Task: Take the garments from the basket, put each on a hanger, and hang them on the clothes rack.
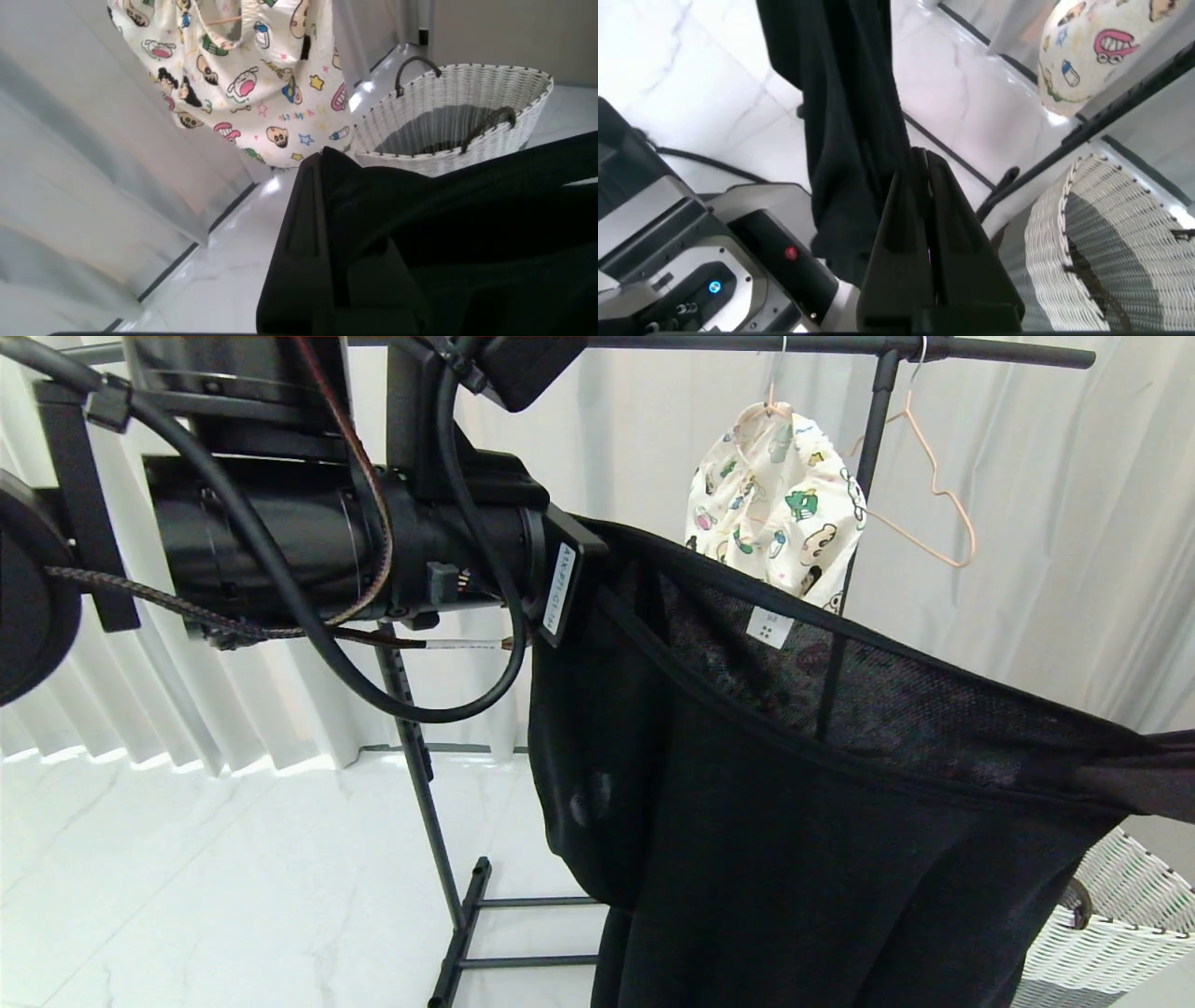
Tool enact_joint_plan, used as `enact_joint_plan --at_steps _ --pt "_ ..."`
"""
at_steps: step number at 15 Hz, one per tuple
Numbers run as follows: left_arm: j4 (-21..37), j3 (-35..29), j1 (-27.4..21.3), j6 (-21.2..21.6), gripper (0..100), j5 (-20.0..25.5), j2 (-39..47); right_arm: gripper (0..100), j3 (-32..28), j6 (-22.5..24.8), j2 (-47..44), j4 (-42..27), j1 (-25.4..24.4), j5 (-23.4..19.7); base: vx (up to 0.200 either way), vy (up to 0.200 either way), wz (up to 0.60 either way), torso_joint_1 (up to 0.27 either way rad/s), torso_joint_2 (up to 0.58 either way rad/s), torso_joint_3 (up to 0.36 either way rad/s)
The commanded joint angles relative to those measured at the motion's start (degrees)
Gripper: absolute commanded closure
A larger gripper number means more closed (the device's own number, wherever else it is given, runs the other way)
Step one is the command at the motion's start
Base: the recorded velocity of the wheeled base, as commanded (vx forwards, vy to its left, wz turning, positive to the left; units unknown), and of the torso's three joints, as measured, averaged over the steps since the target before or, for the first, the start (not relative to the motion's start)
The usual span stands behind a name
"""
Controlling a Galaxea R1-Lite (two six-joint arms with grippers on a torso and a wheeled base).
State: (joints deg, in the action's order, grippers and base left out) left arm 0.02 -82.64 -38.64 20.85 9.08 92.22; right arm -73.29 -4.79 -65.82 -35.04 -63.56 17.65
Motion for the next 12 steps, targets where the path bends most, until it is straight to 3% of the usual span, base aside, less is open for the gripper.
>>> enact_joint_plan --at_steps 1,7,9,12 --pt "0.06 1.34 -0.12 -0.02 100 -0.56 -0.99 100 1.48 0.04 0.69 0.06 -0.16 0.19 0.0 0.0 0.0 0.0 0.0 0.0" --pt "1.21 8.46 -2.05 -0.46 100 -4.07 -6.62 100 3.15 -0.04 -0.1 3.92 0.72 0.72 0.0 0.0 0.0 0.0 0.0 0.0" --pt "10.43 10.66 -5.92 -2.92 100 -3.98 -12.15 100 2.27 0.04 -3.35 8.14 6.87 0.28 0.0 0.0 0.0 0.0 0.0 0.0" --pt "18.08 13.21 -13.56 -8.01 100 -3.98 -18.39 100 -4.93 0.04 -11.53 13.59 8.01 0.19 0.0 0.0 0.0 0.0 0.0 0.0"
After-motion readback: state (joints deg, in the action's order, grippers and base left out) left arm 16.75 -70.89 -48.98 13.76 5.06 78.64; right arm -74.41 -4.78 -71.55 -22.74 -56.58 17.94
